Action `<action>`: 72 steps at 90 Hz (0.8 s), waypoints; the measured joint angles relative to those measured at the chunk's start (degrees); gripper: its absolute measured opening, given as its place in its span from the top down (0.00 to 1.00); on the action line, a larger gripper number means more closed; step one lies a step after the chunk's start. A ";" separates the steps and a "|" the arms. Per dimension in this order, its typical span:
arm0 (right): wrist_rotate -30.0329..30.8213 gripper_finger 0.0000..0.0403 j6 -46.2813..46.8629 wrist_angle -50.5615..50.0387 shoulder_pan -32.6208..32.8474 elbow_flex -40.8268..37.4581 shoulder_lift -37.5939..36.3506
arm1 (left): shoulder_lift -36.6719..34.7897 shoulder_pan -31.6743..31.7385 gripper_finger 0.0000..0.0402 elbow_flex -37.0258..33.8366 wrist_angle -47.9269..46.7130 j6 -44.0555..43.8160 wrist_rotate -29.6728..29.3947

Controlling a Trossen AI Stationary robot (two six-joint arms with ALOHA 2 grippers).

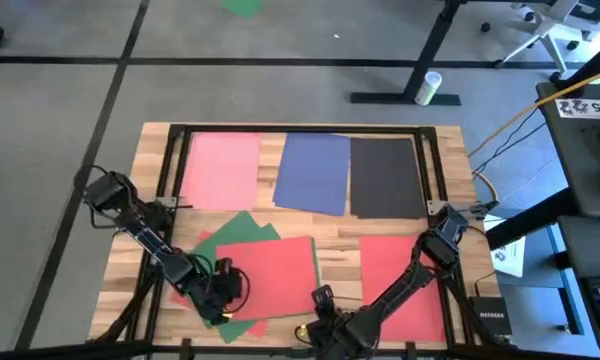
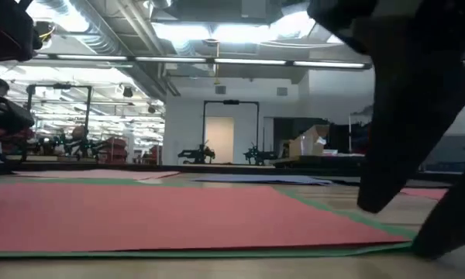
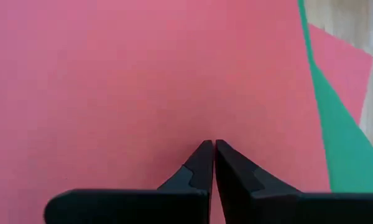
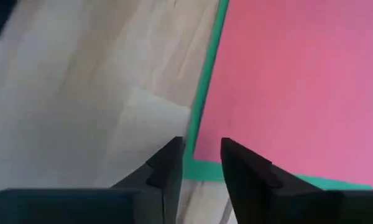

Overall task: Organize paper
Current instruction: Stack the red paper on top of the other red paper on the table

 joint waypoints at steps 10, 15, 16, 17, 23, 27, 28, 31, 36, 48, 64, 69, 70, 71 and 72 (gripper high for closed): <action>0.15 0.75 0.02 -0.56 0.06 0.21 0.00 | 0.01 -0.01 1.00 -0.03 -0.02 -0.15 0.25; -0.09 0.75 0.02 -1.75 0.13 0.92 0.04 | 0.03 0.00 1.00 -0.05 -0.10 -0.26 0.31; -0.10 0.75 0.02 -1.96 0.13 1.02 0.04 | 0.03 0.00 1.00 -0.06 -0.11 -0.26 0.32; -0.10 0.75 0.02 -2.13 0.13 1.10 0.04 | 0.03 -0.01 1.00 -0.06 -0.11 -0.26 0.32; -0.12 0.75 0.07 -2.26 0.13 1.41 0.02 | 0.03 -0.01 1.00 -0.07 -0.16 -0.26 0.31; -0.17 0.75 0.07 -2.49 0.13 1.40 0.02 | 0.03 0.00 1.00 -0.07 -0.28 -0.28 0.39; -0.20 0.75 0.07 -2.57 0.13 1.39 0.02 | 0.03 -0.01 1.00 -0.07 -0.28 -0.28 0.39; -0.31 0.75 0.07 -2.63 0.13 1.37 0.02 | 0.06 -0.01 1.00 -0.07 -0.28 -0.26 0.37; -0.71 0.75 0.08 -2.57 0.13 1.39 0.02 | 0.10 -0.01 1.00 -0.09 -0.28 -0.30 0.39; -1.52 0.75 0.33 -2.63 0.13 1.37 0.02 | 0.12 -0.06 1.00 -0.11 -0.28 -0.74 0.45; -2.16 0.75 0.46 -2.61 0.13 1.37 0.02 | 0.14 -0.06 1.00 -0.11 -0.28 -0.66 0.45; -2.14 0.75 0.46 -2.59 0.13 1.39 0.02 | 0.14 -0.06 1.00 -0.11 -0.28 -0.70 0.47; -2.14 0.75 0.46 -2.59 0.13 1.39 0.02 | 0.14 -0.06 1.00 -0.11 -0.28 -0.70 0.47; -2.14 0.75 0.46 -2.59 0.13 1.39 0.02 | 0.14 -0.06 1.00 -0.11 -0.28 -0.70 0.47; -2.14 0.75 0.46 -2.59 0.13 1.39 0.02 | 0.14 -0.06 1.00 -0.11 -0.28 -0.70 0.47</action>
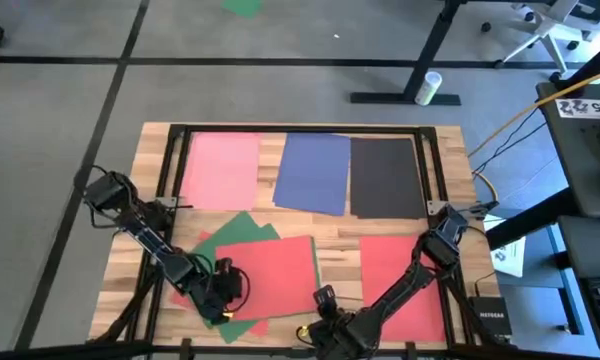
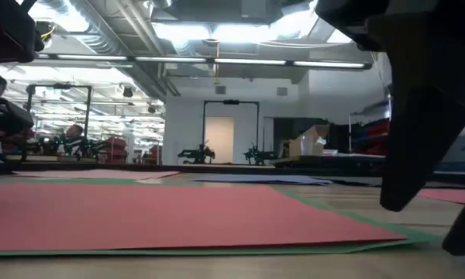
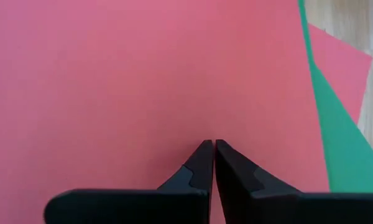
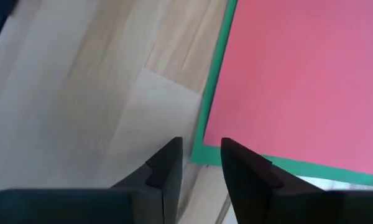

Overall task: Organize paper
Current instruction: Stack the red paper on top of the other red paper on the table

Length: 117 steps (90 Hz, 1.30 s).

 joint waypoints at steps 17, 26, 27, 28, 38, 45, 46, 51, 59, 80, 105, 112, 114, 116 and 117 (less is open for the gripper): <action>0.15 0.75 0.00 -0.02 0.00 0.00 0.00 | 0.00 0.00 1.00 -0.02 -0.02 0.00 0.02; 0.63 0.75 0.00 -0.96 0.00 0.66 0.02 | 0.02 0.00 1.00 -0.02 -0.02 0.00 0.02; 0.79 0.75 0.00 -1.27 0.00 0.89 0.02 | 0.02 0.00 1.00 -0.02 -0.02 0.00 0.02; 0.97 0.75 0.00 -1.61 0.00 1.15 0.02 | 0.02 0.00 1.00 -0.02 -0.02 0.00 0.02; 3.03 0.75 0.02 -3.35 -0.04 2.91 0.00 | 0.04 0.00 1.00 -0.04 0.00 0.00 0.02; 3.39 0.75 0.02 -4.26 -0.44 2.89 0.00 | 0.04 0.00 1.00 -0.04 0.00 0.00 0.03; 3.24 0.75 0.02 -4.23 -0.50 2.80 0.00 | 0.04 0.00 1.00 -0.04 0.00 0.00 0.04; 2.27 0.75 0.05 -3.89 -0.87 2.09 0.00 | 0.04 0.00 1.00 -0.04 0.00 0.00 0.04; 1.01 0.75 0.02 -3.15 -1.22 0.53 0.02 | 0.04 -0.02 1.00 -0.04 -0.02 0.00 0.02; -0.25 0.75 -0.57 -0.86 -1.25 -0.74 0.00 | 0.04 0.00 1.00 -0.04 -0.02 0.18 0.04; -1.20 0.75 -1.16 -0.35 -1.11 -1.27 -0.11 | 0.04 0.00 1.00 -0.04 -0.02 0.20 0.04; -1.95 0.75 -1.76 -0.06 -1.08 -1.28 -0.11 | 0.04 0.00 1.00 -0.04 -0.02 0.20 0.04; -2.11 0.75 -1.85 0.00 -1.07 -1.29 -0.11 | 0.04 0.00 1.00 -0.04 -0.02 0.20 0.04; -2.25 0.75 -1.98 0.08 -1.09 -1.29 -0.11 | 0.04 0.00 1.00 -0.04 -0.02 0.20 0.04; -2.26 0.75 -1.98 0.14 -1.09 -1.29 -0.11 | 0.04 0.00 1.00 -0.04 -0.02 0.20 0.04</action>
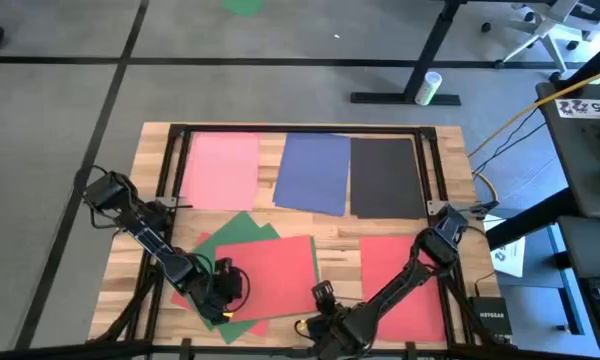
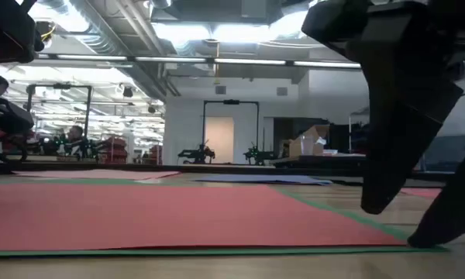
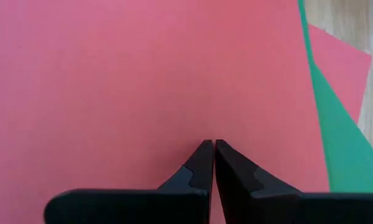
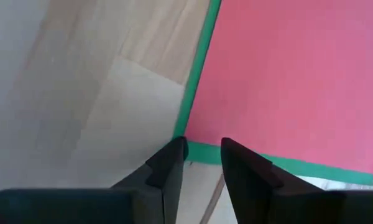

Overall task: Organize paper
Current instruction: Stack the red paper on top of the other red paper on the table

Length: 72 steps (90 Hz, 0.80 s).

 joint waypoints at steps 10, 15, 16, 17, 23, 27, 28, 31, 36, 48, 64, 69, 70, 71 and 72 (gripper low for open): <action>0.23 0.75 -0.30 0.55 -0.02 -0.04 0.00 | 0.00 0.00 1.00 0.00 -0.02 0.00 0.00; 0.38 0.75 -0.86 1.21 -0.03 -0.06 0.00 | 0.00 0.00 1.00 0.00 0.00 0.02 0.00; 0.42 0.75 -1.09 1.36 -0.04 -0.07 0.00 | 0.00 0.00 1.00 0.00 0.00 0.01 0.00; 0.46 0.75 -1.30 1.54 -0.06 -0.07 0.00 | 0.00 0.00 1.00 0.00 0.00 0.01 0.00; 0.48 0.75 -1.55 2.32 -0.02 -0.07 0.00 | 0.00 -0.02 1.00 0.00 0.00 -0.04 0.00; 0.41 0.75 -1.54 2.29 -0.02 -0.07 0.00 | 0.00 -0.09 1.00 0.00 0.00 -0.08 0.00; 0.41 0.75 -1.54 2.29 -0.02 -0.07 0.00 | 0.00 -0.12 1.00 0.00 0.00 -0.08 0.00; 0.41 0.75 -1.54 2.28 0.02 -0.07 0.00 | 0.00 -0.13 1.00 0.00 0.00 -0.06 0.00; 0.62 0.75 -1.49 2.32 0.02 -0.08 0.00 | 0.00 -0.11 1.00 0.00 0.00 0.06 0.00; 1.84 0.75 -1.40 3.98 0.02 -0.11 0.06 | 0.00 -0.11 1.00 0.00 0.00 0.07 0.00; 6.14 0.75 -0.60 5.80 -0.02 -0.17 0.22 | 0.00 -0.11 1.00 -0.02 0.02 -0.08 0.00; 7.77 0.75 0.40 5.96 0.00 -0.17 0.22 | 0.02 -0.11 1.00 -0.02 0.04 -0.11 0.00; 8.06 0.75 0.60 6.01 0.00 -0.17 0.22 | 0.01 -0.11 1.00 -0.02 0.04 -0.11 0.00; 8.37 0.75 0.83 6.06 0.00 -0.17 0.22 | 0.00 -0.11 1.00 -0.02 0.04 -0.11 0.00; 8.70 0.75 1.14 6.10 0.00 -0.17 0.22 | 0.00 -0.11 1.00 -0.02 0.04 -0.11 0.00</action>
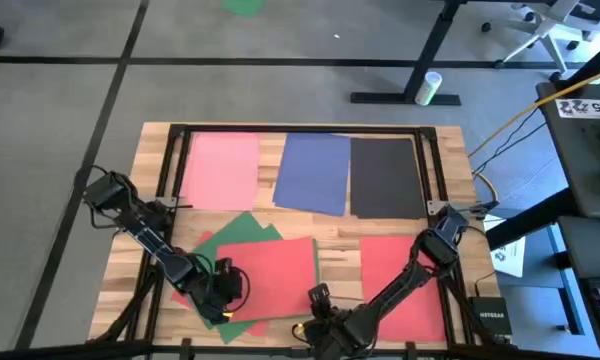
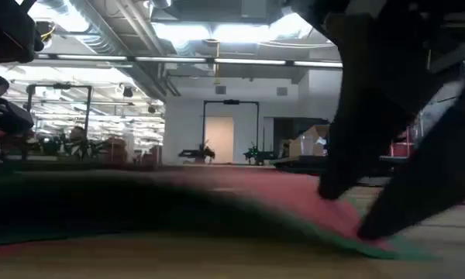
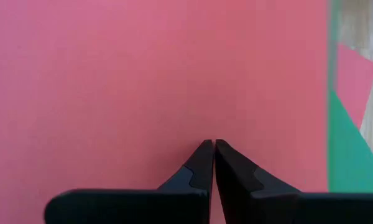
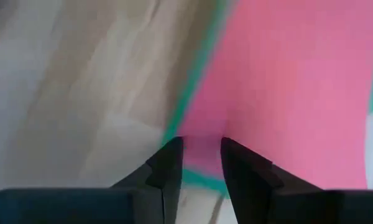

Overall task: Organize paper
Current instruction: Stack the red paper on top of the other red paper on the table

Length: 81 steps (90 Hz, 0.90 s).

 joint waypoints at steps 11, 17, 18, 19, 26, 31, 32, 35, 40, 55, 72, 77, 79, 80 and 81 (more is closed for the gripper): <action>3.15 0.75 2.02 0.01 0.00 0.00 0.00 | 0.01 0.00 1.00 0.00 0.03 -0.04 0.00; 3.66 0.75 2.72 0.08 -0.02 0.00 0.00 | 0.01 0.00 1.00 0.00 0.07 -0.04 0.00; 3.63 0.75 2.79 0.10 -0.02 0.00 0.00 | 0.02 0.00 1.00 0.00 0.07 -0.04 0.00; 3.56 0.75 2.88 0.13 -0.02 0.00 0.00 | 0.01 0.00 1.00 0.00 0.08 -0.04 0.00; 1.50 0.75 2.97 -0.19 0.02 0.00 0.00 | 0.01 0.00 1.00 0.00 0.09 -0.06 0.00; -0.87 0.75 2.52 -1.14 0.20 0.00 0.00 | 0.01 0.00 1.00 0.00 0.11 -0.06 0.00; -1.38 0.75 2.27 -1.41 0.27 0.00 0.00 | 0.02 0.00 1.00 0.00 0.11 -0.05 0.00; -2.39 0.75 1.89 -2.33 0.36 0.00 0.00 | 0.02 0.00 1.00 0.00 0.11 -0.07 0.02; -2.93 0.75 1.44 -3.58 0.48 0.02 0.00 | 0.00 0.00 1.00 0.00 0.13 -0.05 0.04; -4.01 0.75 -0.02 -5.42 1.00 0.09 0.00 | 0.00 0.00 1.00 0.00 0.24 -0.07 0.13; -5.00 0.75 -0.31 -5.36 1.11 0.11 -0.02 | 0.00 0.00 1.00 0.00 0.23 0.07 0.15; -5.31 0.75 -0.89 -5.09 1.11 0.11 -0.02 | 0.00 0.00 1.00 0.00 0.22 0.07 0.17; -5.53 0.75 -1.10 -4.82 1.11 0.11 -0.02 | 0.01 0.00 1.00 0.00 0.22 0.06 0.15; -5.69 0.75 -1.16 -4.66 1.11 0.11 -0.02 | 0.00 0.00 1.00 0.00 0.22 0.04 0.15; -5.89 0.75 -1.20 -4.49 1.11 0.11 -0.02 | 0.01 0.00 1.00 0.00 0.22 0.01 0.16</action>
